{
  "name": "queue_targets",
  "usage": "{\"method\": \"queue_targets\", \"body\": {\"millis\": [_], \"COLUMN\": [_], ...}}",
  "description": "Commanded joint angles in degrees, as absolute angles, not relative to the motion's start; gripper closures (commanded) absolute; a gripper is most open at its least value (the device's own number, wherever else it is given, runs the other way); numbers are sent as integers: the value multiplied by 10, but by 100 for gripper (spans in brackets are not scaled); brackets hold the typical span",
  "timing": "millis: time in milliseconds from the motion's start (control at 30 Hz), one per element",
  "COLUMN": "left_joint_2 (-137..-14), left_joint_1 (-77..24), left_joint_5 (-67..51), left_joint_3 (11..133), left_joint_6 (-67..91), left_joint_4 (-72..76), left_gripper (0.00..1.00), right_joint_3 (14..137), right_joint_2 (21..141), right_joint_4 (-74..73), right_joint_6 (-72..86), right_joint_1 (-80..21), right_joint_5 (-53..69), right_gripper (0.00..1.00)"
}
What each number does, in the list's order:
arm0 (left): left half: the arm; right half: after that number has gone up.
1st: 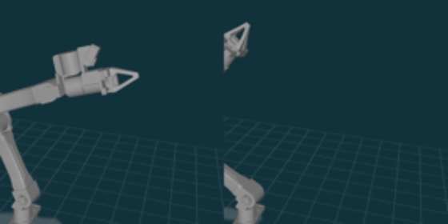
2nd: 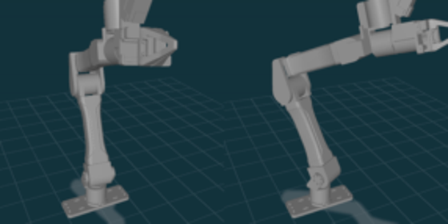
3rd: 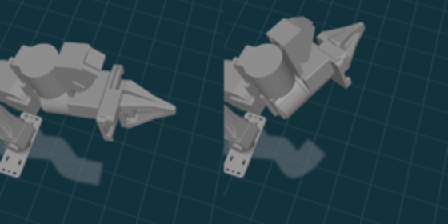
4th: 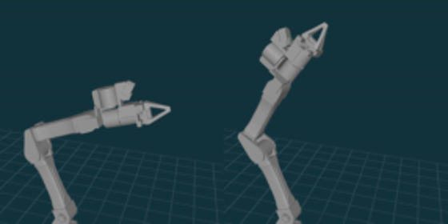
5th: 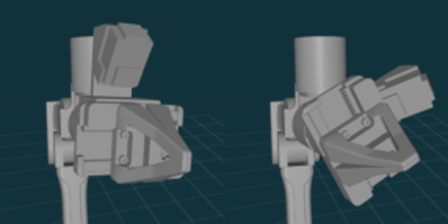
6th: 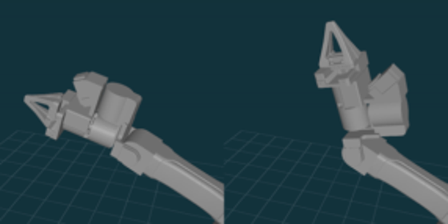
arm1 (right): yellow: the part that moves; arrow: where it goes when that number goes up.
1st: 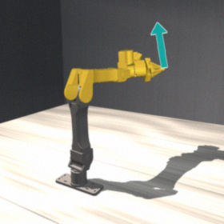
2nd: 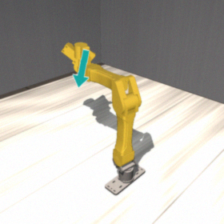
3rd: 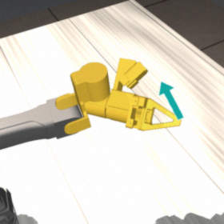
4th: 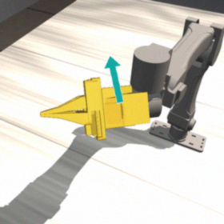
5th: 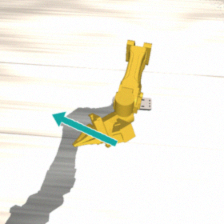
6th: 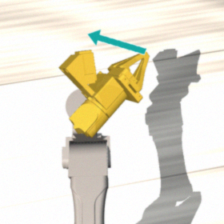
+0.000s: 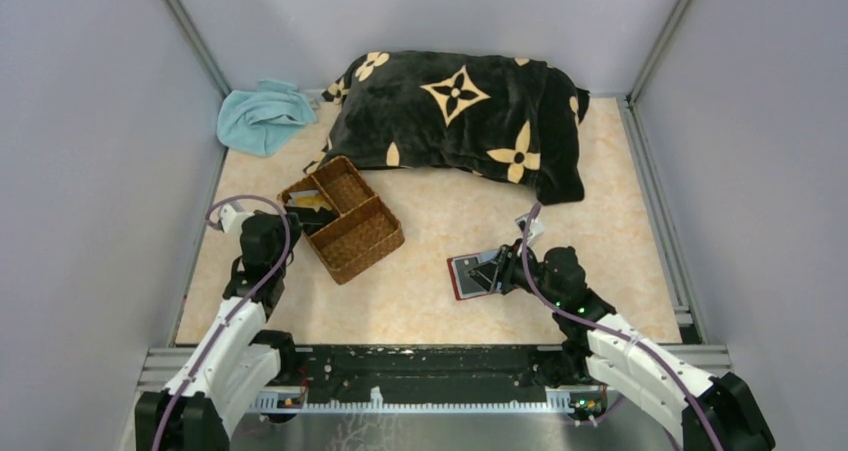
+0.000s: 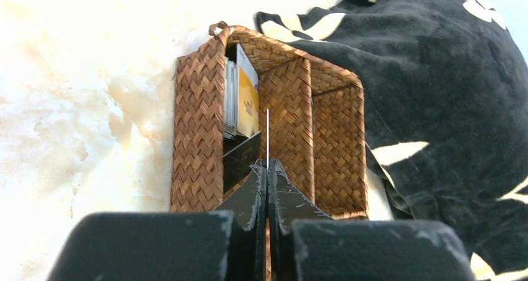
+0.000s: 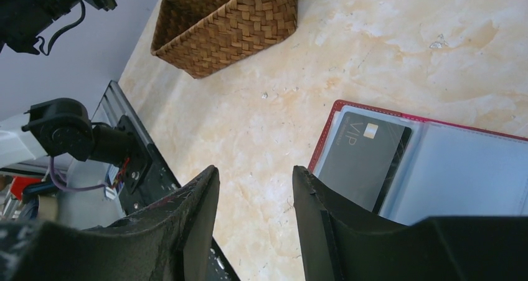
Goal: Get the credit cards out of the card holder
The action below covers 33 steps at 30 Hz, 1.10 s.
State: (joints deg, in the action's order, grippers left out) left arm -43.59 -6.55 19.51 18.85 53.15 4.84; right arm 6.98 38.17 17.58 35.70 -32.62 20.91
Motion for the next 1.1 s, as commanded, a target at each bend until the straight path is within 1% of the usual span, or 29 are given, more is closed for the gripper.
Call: {"method": "queue_targets", "body": {"millis": [0,233,633,667,800,867,933,1067], "left_joint_2": [-456,-495,-587,-594,-609,-608,-602,-537], "left_joint_1": [-57,-52,-48,-49,-48,-48,-47,-48], "left_joint_5": [227,260,308,307,297,296,294,296], "left_joint_3": [179,156,151,154,162,162,163,158], "left_joint_6": [546,523,508,507,502,494,488,493], "left_joint_4": [120,223,324,328,333,336,332,294], "left_gripper": [100,100,100,95,67,56,50,48], "right_joint_3": [69,68,67,66,65,63,62,60], "right_joint_2": [373,375,395,395,397,396,395,390], "right_joint_4": [205,204,210,210,211,212,212,210], "right_joint_6": [360,358,354,354,356,357,359,361], "right_joint_1": [-328,-328,-328,-328,-328,-328,-328,-328], "right_joint_5": [215,215,215,215,213,214,215,215], "right_gripper": [53,53,53,53,53,53,53,53]}}
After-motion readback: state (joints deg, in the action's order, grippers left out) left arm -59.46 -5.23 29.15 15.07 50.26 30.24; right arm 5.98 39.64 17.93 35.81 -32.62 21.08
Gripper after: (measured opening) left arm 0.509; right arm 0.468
